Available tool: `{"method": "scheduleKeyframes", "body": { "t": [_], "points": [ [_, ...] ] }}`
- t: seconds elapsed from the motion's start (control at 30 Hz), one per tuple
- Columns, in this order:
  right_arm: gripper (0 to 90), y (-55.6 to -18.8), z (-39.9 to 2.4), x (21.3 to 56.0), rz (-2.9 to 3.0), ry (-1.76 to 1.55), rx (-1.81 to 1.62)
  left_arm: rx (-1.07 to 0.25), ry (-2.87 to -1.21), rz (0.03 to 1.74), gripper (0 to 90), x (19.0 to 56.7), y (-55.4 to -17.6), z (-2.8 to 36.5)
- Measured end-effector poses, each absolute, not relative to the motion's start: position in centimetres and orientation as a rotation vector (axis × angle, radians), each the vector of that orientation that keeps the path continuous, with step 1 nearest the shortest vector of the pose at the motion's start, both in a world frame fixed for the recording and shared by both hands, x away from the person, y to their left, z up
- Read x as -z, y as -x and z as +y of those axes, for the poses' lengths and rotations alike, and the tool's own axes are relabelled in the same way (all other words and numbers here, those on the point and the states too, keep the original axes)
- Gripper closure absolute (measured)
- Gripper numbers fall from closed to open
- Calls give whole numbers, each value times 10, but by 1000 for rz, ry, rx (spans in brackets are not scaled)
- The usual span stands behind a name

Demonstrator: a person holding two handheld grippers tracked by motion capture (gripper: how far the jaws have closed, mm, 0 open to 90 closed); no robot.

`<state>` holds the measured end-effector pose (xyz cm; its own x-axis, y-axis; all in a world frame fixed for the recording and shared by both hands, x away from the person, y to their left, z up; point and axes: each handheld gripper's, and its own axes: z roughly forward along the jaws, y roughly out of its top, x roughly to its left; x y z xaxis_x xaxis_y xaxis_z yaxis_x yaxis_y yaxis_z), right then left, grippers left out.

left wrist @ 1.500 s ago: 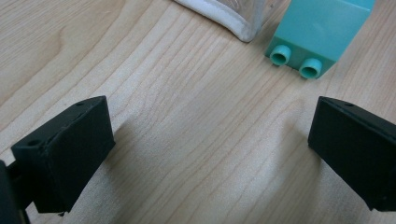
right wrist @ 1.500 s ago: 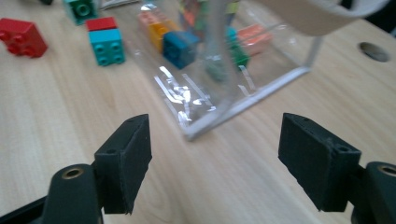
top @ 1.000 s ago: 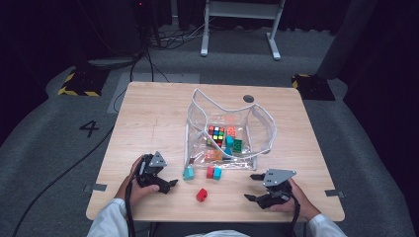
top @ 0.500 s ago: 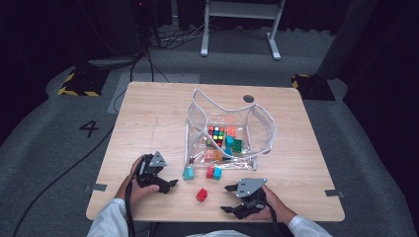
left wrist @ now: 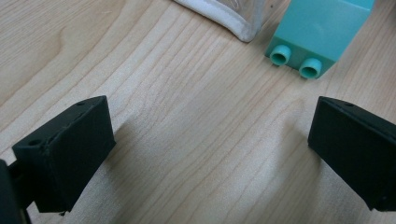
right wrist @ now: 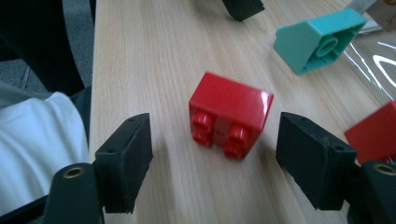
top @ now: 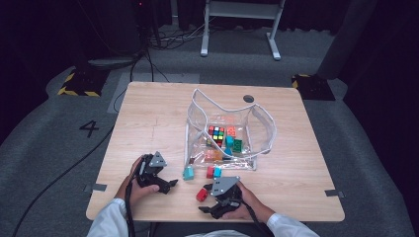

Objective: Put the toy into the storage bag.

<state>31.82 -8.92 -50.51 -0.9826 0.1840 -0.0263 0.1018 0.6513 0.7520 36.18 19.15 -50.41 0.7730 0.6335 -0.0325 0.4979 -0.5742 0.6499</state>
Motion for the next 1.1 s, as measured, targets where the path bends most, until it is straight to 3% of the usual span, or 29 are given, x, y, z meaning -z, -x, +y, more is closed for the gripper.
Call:
{"method": "scheduleKeyframes", "body": {
  "t": [0.2,0.57,1.1],
  "points": [
    [292,-320,-81,505,2760,-258,-1248,-267,-2303,840,4,504,-362,191],
    [546,-319,-84,504,2722,-333,-1274,-268,-2305,838,4,504,-362,191],
    [555,-318,-112,503,2726,-293,-1277,-282,-2308,834,4,503,-361,192]
  ]
}}
